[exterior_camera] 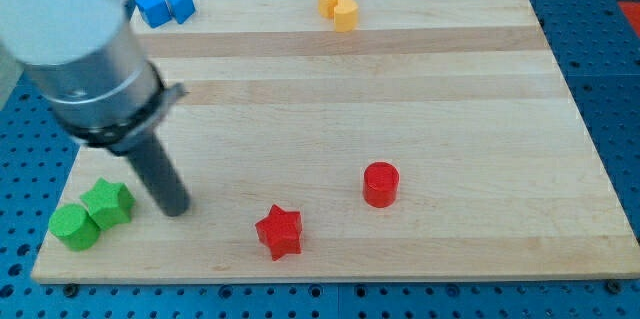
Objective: Slide the red circle to the center
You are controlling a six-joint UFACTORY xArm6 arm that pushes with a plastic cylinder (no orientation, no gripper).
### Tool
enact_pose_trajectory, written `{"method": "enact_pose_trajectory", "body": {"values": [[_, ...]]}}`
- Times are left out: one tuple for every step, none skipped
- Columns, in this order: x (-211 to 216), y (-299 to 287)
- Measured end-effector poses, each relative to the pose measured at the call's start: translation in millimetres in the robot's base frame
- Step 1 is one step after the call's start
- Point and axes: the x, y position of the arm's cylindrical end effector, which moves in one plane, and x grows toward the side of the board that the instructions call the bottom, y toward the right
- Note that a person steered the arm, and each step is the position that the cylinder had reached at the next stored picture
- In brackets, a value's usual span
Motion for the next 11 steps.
{"method": "enact_pose_trajectory", "body": {"values": [[-1.9, 78.0], [-2.5, 169.8], [-2.7, 230.1], [-19.5, 260.6], [-43.6, 282.9], [-60.2, 288.7], [-66.4, 287.4], [-80.4, 322.9], [-96.6, 335.8], [-106.0, 307.8], [-109.4, 259.5]]}}
